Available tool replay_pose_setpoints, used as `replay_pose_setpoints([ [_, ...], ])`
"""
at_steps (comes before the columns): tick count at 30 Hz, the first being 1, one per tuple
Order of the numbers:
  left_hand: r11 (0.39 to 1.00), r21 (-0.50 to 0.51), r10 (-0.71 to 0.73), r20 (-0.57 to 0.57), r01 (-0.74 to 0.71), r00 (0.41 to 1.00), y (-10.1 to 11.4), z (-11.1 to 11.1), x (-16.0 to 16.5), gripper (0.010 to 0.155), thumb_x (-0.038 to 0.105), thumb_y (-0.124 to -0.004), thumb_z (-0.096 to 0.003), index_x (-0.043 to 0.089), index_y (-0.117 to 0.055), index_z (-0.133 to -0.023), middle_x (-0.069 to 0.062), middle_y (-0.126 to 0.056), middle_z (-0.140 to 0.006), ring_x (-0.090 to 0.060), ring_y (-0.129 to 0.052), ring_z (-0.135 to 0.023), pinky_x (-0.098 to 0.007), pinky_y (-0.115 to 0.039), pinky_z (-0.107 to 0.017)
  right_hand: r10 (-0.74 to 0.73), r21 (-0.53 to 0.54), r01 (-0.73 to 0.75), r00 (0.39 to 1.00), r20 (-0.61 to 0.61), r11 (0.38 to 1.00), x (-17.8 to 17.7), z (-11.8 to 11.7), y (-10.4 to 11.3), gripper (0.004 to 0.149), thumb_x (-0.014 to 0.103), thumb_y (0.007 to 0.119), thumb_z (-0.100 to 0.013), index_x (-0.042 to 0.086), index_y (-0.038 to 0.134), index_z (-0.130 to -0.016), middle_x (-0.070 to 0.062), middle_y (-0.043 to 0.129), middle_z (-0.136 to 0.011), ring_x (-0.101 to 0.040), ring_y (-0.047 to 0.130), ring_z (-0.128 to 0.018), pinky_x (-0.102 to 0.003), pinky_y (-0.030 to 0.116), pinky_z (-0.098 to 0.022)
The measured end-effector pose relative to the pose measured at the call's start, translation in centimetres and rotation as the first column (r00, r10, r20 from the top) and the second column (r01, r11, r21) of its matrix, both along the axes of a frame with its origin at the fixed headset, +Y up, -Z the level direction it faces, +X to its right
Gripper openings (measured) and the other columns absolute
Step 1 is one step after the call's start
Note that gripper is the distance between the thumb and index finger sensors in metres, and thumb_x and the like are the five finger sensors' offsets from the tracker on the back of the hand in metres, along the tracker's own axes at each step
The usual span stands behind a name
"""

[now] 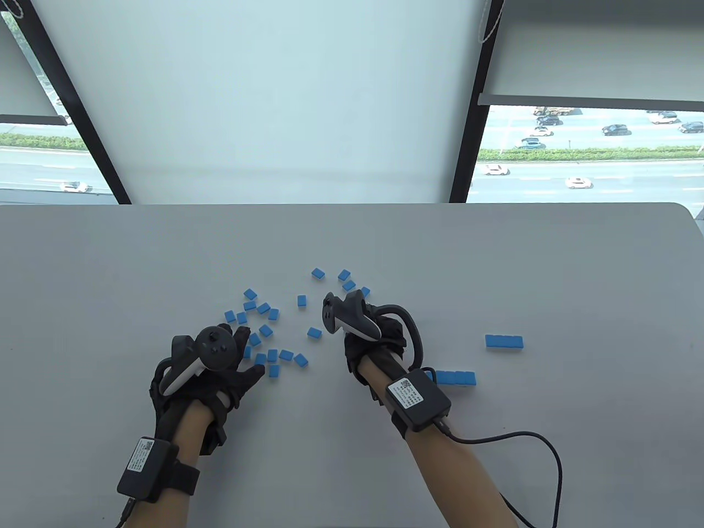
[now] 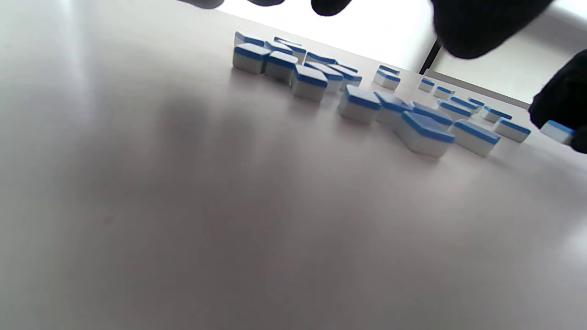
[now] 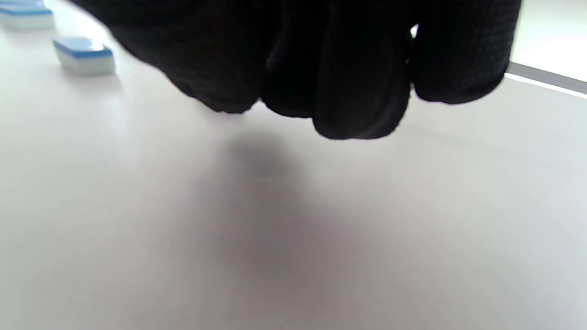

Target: Build mahjong tile wall

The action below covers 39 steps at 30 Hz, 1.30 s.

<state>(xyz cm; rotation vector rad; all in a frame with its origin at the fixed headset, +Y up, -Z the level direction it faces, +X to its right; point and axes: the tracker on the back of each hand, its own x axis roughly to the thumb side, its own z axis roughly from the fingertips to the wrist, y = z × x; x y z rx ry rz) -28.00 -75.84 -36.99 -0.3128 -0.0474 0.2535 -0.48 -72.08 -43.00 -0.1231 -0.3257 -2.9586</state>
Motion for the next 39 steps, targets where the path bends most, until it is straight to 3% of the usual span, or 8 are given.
replay_pose_setpoints([
  [3,1.000,0.000,0.000,-0.002,0.000,1.000,0.0,0.0,0.0,0.085,0.068,-0.065,-0.0428,0.032,-0.032,-0.112,-0.006,-0.026,-0.120,-0.048,-0.032,-0.107,-0.076,-0.024,-0.065,-0.057,0.079,0.060,0.997,-0.046,0.995,2.1,0.9,2.9,0.059,0.033,0.090,-0.041,0.017,0.067,-0.093,0.000,0.089,-0.072,-0.023,0.100,-0.046,-0.046,0.085,-0.044],
  [7,1.000,0.001,-0.002,-0.004,0.002,1.000,0.0,0.0,-0.1,0.085,0.068,-0.065,-0.0429,0.032,-0.032,-0.112,-0.006,-0.026,-0.120,-0.048,-0.032,-0.107,-0.076,-0.024,-0.065,-0.115,0.207,0.123,0.992,-0.048,0.971,7.4,1.9,6.4,0.059,0.033,0.089,-0.041,0.021,0.066,-0.094,0.001,0.088,-0.073,-0.023,0.100,-0.048,-0.046,0.084,-0.046],
  [12,1.000,0.005,-0.005,-0.007,0.005,1.000,0.1,0.0,-0.1,0.085,0.068,-0.065,-0.0429,0.032,-0.032,-0.112,-0.006,-0.026,-0.120,-0.048,-0.032,-0.107,-0.076,-0.024,-0.065,-0.147,0.322,0.128,0.988,0.037,0.938,14.8,2.8,7.7,0.059,0.033,0.089,-0.041,0.024,0.066,-0.095,0.002,0.088,-0.074,-0.023,0.099,-0.049,-0.046,0.083,-0.047],
  [16,1.000,0.003,-0.005,-0.011,0.005,1.000,0.1,0.0,-0.2,0.085,0.068,-0.065,-0.0428,0.032,-0.032,-0.112,-0.006,-0.026,-0.120,-0.048,-0.032,-0.107,-0.076,-0.024,-0.065,-0.209,0.413,0.121,0.962,0.175,0.903,21.2,3.9,6.5,0.059,0.032,0.088,-0.042,0.024,0.065,-0.095,0.002,0.087,-0.076,-0.024,0.099,-0.051,-0.047,0.083,-0.048],
  [20,1.000,-0.004,-0.007,-0.012,0.007,1.000,0.0,-0.1,-0.2,0.085,0.068,-0.065,-0.0428,0.032,-0.032,-0.112,-0.006,-0.026,-0.120,-0.048,-0.032,-0.107,-0.076,-0.024,-0.065,-0.230,0.466,0.071,0.928,0.293,0.882,26.0,4.5,3.9,0.059,0.032,0.088,-0.042,0.025,0.064,-0.095,0.002,0.086,-0.077,-0.024,0.099,-0.051,-0.047,0.083,-0.047],
  [23,1.000,-0.014,-0.011,-0.011,0.011,1.000,-0.3,-0.1,-0.2,0.085,0.068,-0.065,-0.0428,0.032,-0.031,-0.112,-0.006,-0.026,-0.120,-0.048,-0.032,-0.107,-0.076,-0.024,-0.065,-0.177,0.405,0.013,0.911,0.372,0.914,28.0,4.1,1.5,0.059,0.032,0.088,-0.042,0.024,0.064,-0.095,0.001,0.086,-0.077,-0.024,0.100,-0.050,-0.046,0.084,-0.045],
  [30,1.000,-0.019,-0.008,-0.011,0.008,1.000,-0.3,-0.1,-0.2,0.085,0.068,-0.065,-0.0429,0.032,-0.032,-0.112,-0.007,-0.026,-0.120,-0.048,-0.032,-0.107,-0.076,-0.024,-0.065,-0.117,0.219,0.016,0.881,0.458,0.976,30.0,3.0,-2.8,0.057,0.029,0.088,-0.042,0.026,0.066,-0.094,0.000,0.087,-0.077,-0.025,0.101,-0.050,-0.045,0.085,-0.045],
  [39,1.000,-0.019,-0.009,-0.002,0.008,1.000,-0.3,-0.1,-0.1,0.085,0.068,-0.065,-0.0429,0.032,-0.032,-0.112,-0.006,-0.026,-0.119,-0.048,-0.032,-0.107,-0.076,-0.024,-0.065,-0.135,0.184,0.058,0.888,0.439,0.981,29.9,2.6,-3.5,0.056,0.028,0.088,-0.042,0.032,0.068,-0.094,-0.001,0.086,-0.078,-0.027,0.097,-0.052,-0.047,0.082,-0.047],
])
